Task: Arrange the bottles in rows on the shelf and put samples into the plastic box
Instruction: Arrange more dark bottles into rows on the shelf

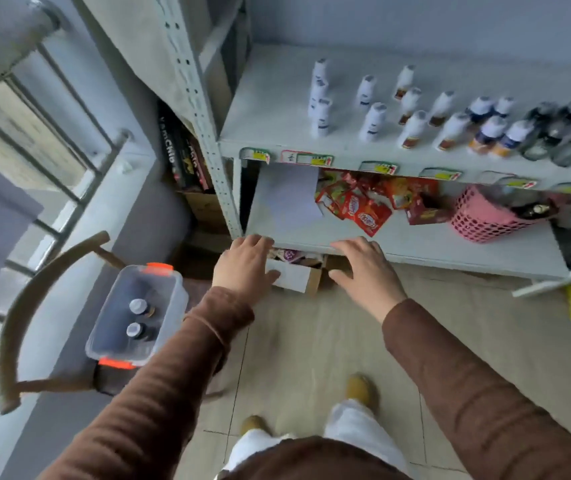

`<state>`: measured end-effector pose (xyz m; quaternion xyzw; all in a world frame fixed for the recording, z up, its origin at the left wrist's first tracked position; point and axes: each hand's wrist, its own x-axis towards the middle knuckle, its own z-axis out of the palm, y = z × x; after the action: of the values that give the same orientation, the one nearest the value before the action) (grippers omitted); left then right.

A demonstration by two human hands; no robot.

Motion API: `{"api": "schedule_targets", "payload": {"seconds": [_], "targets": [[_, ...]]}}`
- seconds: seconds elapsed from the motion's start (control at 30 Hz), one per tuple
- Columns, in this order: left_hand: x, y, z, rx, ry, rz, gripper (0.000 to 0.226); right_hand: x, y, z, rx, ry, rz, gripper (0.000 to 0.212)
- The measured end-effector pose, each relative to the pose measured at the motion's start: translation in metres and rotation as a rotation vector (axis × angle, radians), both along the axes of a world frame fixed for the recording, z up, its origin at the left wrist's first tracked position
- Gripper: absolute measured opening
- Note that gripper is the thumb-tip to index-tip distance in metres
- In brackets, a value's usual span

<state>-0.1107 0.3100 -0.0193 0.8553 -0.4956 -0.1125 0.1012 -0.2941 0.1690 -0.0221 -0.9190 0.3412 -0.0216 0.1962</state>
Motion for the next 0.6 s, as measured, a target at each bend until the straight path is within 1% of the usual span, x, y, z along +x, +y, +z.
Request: {"api": "schedule_targets", "payload": {"seconds": [0.13,0.37,0.47,0.6], "targets": [[-0.072,-0.086,0.010,-0.028,-0.019,-0.137,0.054,-0.087,-0.064,0.013,-0.022,-0.047,-0.111,0.047],[-0.204,-0.239,0.023,-0.042,-0.021,-0.211,0.059,-0.218,-0.195,0.030,-0.057,-0.037,-0.142,0.049],[-0.249,-0.296,0.034,-0.060,-0.040,-0.237,0.061,-0.258,-0.252,0.038,-0.074,-0.025,-0.147,0.051],[-0.276,-0.354,0.045,-0.097,-0.057,-0.244,0.061,-0.283,-0.313,0.046,-0.094,-0.054,-0.149,0.046]]}}
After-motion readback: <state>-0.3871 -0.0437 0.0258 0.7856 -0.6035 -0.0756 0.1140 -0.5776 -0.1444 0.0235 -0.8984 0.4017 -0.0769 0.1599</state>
